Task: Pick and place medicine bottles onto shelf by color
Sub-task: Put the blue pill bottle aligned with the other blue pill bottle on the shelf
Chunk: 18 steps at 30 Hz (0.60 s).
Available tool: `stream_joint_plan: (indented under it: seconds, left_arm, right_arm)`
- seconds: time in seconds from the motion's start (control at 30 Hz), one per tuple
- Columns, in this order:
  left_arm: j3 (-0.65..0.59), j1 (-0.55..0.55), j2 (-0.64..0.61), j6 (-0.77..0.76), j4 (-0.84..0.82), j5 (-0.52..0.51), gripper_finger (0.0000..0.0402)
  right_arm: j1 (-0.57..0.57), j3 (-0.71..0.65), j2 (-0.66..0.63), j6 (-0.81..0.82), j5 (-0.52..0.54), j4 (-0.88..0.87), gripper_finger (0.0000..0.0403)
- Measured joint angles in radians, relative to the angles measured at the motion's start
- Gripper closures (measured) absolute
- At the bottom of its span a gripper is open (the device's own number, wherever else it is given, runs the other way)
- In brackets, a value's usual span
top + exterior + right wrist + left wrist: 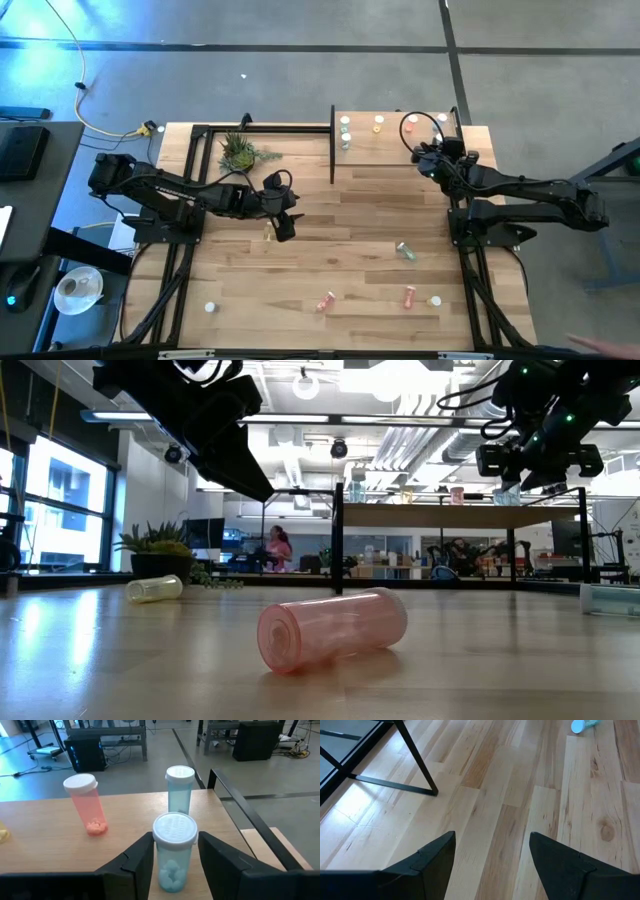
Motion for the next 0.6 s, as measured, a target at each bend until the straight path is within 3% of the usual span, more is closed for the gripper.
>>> stream_joint_plan:
  seconds: [0.6]
  left_arm:
    - [0.0,0.0,0.0,0.0,0.0,0.0,0.0158]
  right_arm:
    - [0.0,0.002,0.0,-0.046,0.001,-0.009,0.0256]
